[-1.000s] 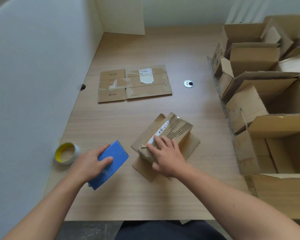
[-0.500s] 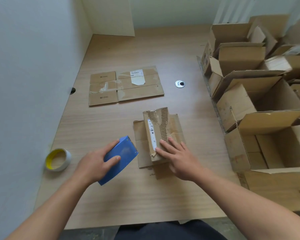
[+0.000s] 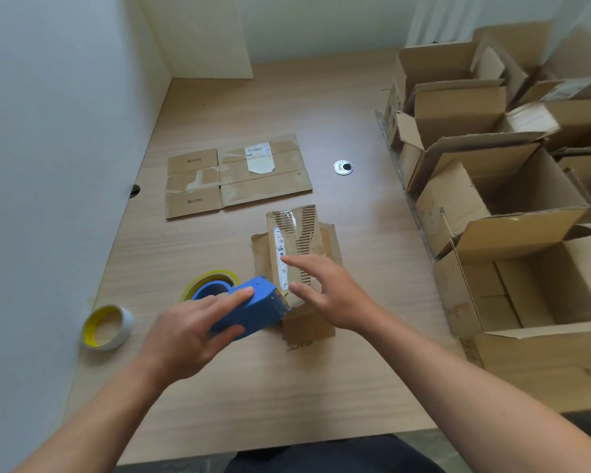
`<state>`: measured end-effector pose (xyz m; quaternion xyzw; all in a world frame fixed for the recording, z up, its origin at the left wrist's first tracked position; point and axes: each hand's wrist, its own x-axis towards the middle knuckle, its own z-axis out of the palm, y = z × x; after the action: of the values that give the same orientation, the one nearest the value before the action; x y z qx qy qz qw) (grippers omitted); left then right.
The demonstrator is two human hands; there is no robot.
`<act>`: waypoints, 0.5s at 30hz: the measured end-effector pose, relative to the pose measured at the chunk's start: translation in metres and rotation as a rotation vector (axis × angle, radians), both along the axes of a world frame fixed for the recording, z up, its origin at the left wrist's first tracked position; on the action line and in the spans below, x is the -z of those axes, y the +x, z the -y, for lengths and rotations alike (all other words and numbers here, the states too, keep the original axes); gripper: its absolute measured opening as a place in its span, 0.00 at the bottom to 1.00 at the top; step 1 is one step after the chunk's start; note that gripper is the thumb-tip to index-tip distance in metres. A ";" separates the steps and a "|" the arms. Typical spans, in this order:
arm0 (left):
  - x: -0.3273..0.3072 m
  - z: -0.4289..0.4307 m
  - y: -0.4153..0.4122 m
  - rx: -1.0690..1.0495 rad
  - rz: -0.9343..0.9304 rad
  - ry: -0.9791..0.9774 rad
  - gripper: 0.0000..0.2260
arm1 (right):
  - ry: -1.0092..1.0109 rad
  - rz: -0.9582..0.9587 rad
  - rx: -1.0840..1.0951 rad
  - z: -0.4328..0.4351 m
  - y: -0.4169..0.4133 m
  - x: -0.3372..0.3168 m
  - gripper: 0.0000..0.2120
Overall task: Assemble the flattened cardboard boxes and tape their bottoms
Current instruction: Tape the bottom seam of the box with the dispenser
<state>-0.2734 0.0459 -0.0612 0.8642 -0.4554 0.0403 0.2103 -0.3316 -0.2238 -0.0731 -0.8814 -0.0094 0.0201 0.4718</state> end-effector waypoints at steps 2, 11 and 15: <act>-0.002 0.001 -0.001 0.045 0.068 0.005 0.21 | 0.053 -0.064 -0.055 0.002 0.001 -0.003 0.23; -0.011 0.008 -0.003 0.162 0.233 0.057 0.18 | 0.233 -0.037 0.016 0.008 0.001 -0.005 0.36; -0.014 0.009 -0.004 0.179 0.224 0.044 0.18 | 0.163 -0.032 0.003 0.008 0.005 -0.009 0.15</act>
<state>-0.2769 0.0366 -0.0473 0.8145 -0.5521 0.1075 0.1422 -0.3269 -0.2315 -0.0640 -0.8396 -0.0020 0.0328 0.5422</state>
